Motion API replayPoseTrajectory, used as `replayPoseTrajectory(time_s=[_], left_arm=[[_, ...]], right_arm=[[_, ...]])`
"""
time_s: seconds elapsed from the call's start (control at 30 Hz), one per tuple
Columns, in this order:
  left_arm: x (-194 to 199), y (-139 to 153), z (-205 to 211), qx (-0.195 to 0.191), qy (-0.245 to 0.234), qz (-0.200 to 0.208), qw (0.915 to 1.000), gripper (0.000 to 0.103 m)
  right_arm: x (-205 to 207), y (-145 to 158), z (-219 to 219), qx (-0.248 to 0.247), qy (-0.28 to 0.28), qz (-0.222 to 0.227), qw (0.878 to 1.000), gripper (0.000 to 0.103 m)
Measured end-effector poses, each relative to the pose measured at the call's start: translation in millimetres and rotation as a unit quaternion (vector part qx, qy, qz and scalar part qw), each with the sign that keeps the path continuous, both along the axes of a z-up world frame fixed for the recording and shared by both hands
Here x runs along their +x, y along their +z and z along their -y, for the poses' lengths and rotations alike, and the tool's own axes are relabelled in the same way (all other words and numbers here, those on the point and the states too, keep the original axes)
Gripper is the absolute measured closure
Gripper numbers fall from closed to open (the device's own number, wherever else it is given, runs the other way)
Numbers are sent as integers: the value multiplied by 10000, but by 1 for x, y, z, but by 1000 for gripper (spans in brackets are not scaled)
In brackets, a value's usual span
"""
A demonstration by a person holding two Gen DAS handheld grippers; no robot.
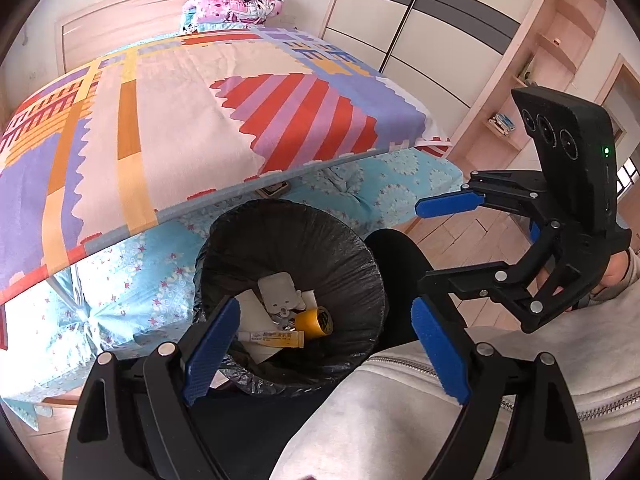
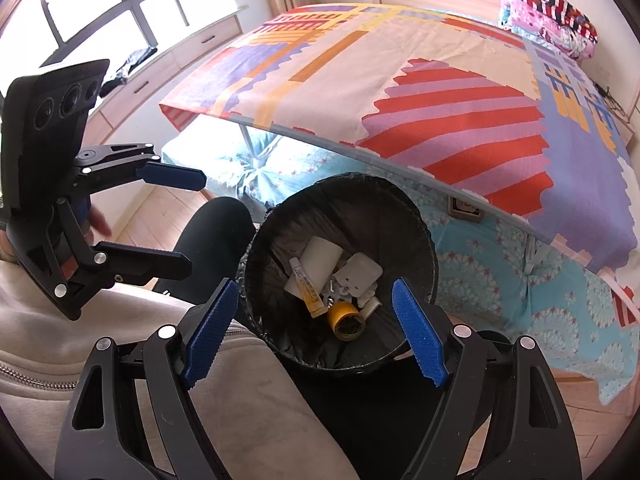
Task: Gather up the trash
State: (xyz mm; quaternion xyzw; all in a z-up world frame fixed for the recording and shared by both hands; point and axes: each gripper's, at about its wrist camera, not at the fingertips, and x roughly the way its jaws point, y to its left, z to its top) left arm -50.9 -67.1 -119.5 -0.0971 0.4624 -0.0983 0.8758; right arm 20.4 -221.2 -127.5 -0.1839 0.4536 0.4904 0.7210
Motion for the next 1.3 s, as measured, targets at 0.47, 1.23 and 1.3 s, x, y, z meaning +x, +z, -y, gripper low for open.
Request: replayPoseTrajectory(time_s=[0.47,1.23,1.3], left_arm=[[1,-2,0,-19,20,-5,10000,19],[1,-1,1,61,47,-2,10000,19],[1,-1,1,62,44,2,10000,19]], right_arm=[[-1,-1,-1,43,5,-58,10000,24],[-4,1,-2,78,45,-22,10000,24],[-4,1,-2,87,48,-19,9999,24]])
